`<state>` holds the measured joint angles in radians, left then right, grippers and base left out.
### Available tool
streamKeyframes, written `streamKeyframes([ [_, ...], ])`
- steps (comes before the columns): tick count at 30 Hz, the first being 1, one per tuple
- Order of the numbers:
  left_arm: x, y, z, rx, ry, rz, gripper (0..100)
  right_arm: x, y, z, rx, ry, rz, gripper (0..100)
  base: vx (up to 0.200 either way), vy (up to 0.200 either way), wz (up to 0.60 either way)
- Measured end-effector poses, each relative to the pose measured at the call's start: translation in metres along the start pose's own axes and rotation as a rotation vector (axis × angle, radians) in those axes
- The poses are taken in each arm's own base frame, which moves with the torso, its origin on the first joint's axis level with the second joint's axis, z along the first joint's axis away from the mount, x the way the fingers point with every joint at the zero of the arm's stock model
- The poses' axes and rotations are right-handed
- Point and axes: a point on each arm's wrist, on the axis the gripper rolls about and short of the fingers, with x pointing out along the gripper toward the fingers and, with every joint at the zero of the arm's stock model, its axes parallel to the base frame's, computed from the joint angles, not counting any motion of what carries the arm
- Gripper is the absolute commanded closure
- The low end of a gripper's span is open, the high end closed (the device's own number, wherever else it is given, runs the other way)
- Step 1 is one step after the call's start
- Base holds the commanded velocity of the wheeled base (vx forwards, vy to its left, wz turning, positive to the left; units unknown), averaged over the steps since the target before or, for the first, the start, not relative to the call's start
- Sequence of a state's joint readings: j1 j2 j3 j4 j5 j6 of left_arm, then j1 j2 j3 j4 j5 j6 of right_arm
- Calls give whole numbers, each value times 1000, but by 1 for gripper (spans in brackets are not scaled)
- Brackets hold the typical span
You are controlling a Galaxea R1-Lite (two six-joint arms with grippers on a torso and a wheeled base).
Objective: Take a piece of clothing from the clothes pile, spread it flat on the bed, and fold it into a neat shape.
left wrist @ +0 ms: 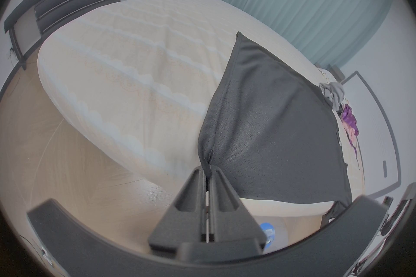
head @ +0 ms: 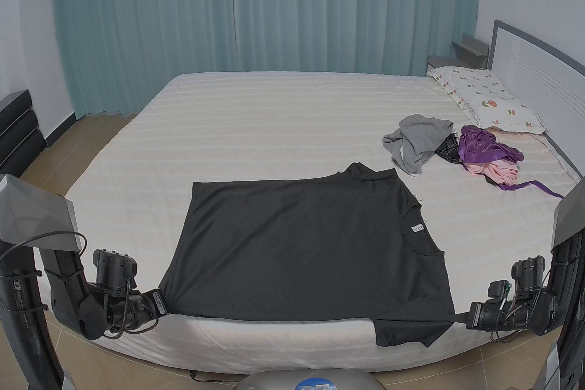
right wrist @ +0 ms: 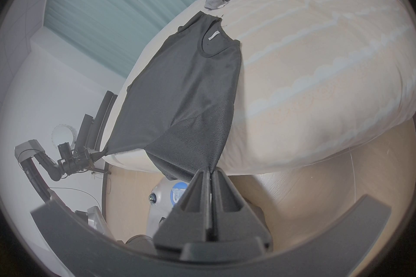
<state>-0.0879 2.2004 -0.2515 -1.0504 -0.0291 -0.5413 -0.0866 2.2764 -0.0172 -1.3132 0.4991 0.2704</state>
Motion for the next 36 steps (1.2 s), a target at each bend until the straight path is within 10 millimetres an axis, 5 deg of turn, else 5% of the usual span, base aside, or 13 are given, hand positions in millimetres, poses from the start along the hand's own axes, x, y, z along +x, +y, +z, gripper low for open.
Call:
streamKeyframes([
  [36, -33, 23, -33, 276, 135, 70, 100, -39, 0, -11, -143, 111, -32, 100, 0, 0, 0],
])
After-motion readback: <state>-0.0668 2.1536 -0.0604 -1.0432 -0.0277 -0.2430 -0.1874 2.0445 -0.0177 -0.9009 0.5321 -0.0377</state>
